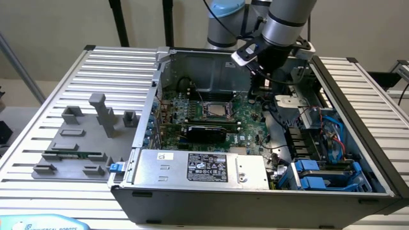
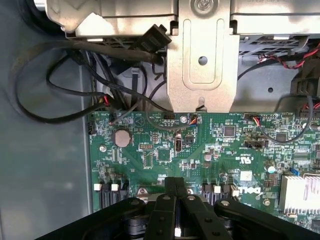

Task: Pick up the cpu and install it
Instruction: 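Close the cpu cover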

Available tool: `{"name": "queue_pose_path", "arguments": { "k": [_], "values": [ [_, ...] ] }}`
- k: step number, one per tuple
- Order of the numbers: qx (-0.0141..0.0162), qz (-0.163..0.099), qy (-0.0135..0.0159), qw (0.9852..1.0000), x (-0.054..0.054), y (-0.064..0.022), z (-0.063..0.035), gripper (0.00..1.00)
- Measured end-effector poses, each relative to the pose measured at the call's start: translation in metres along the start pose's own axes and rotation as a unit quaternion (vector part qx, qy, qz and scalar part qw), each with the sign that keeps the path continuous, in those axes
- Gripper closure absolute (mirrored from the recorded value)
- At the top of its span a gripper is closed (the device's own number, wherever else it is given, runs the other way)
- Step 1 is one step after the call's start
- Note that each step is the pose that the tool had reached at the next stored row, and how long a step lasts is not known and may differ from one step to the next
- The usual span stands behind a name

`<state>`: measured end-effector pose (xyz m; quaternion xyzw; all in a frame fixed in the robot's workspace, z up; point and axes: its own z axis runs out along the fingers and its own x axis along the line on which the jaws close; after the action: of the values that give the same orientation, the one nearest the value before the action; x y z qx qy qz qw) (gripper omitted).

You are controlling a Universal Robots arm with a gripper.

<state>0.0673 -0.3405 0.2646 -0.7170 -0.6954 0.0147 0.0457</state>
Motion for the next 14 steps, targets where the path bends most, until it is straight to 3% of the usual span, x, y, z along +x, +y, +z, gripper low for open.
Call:
{"name": "queue_pose_path", "arguments": {
  "k": [7, 14],
  "values": [
    [0.0021, -0.002, 0.0038, 1.0000, -0.0017, 0.0008, 0.0082, 0.89],
    [0.0131, -0.002, 0.0090, 0.9999, -0.0019, -0.0001, 0.0108, 0.89]
  ]
}}
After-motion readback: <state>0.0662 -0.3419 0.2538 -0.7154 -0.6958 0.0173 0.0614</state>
